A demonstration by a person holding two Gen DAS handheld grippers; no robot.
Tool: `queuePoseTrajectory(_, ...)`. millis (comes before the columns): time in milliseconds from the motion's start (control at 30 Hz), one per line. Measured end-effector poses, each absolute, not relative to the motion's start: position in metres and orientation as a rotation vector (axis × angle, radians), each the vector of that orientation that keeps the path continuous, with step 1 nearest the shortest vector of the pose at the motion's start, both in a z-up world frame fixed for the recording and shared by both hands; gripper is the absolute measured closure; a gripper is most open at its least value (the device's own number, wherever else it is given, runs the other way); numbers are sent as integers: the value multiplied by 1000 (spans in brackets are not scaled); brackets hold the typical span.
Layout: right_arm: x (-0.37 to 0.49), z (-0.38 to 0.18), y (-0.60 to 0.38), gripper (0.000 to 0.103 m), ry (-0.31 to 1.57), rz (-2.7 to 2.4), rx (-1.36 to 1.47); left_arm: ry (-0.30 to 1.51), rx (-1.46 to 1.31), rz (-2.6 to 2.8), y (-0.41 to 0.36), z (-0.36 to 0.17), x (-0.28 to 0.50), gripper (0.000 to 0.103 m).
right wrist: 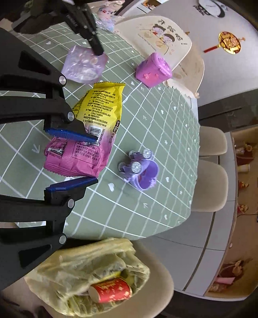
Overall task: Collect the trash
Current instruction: 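Grasp the clear plastic wrapper with the left gripper while the right grasps the yellow-pink snack bag, then carry the clear wrapper and yellow-pink snack bag over the trash bin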
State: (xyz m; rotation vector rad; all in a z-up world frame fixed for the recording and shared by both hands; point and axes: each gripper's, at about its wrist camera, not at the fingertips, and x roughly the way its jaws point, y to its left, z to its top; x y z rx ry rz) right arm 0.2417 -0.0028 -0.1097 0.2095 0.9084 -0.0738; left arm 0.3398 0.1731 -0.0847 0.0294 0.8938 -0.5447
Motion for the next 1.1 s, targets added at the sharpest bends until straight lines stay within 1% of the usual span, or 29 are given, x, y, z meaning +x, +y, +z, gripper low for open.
queuePoseTrajectory(333, 218, -59, -61, 68, 788, -52, 209, 778, 17, -541, 121, -24, 316, 102)
queuePoseTrajectory(567, 198, -23, -126, 68, 681, -101, 214, 693, 49, -604, 54, 16, 309, 102)
queuePoseTrajectory(700, 187, -13, -167, 68, 645, -147, 220, 644, 81, -660, 4, 33, 304, 102)
queuePoseTrajectory(867, 172, -9, -221, 68, 618, -205, 237, 619, 80, -715, -51, 39, 302, 102)
queuePoseTrajectory(1100, 156, -11, -282, 68, 615, -254, 231, 640, 58, -787, -122, 28, 299, 102)
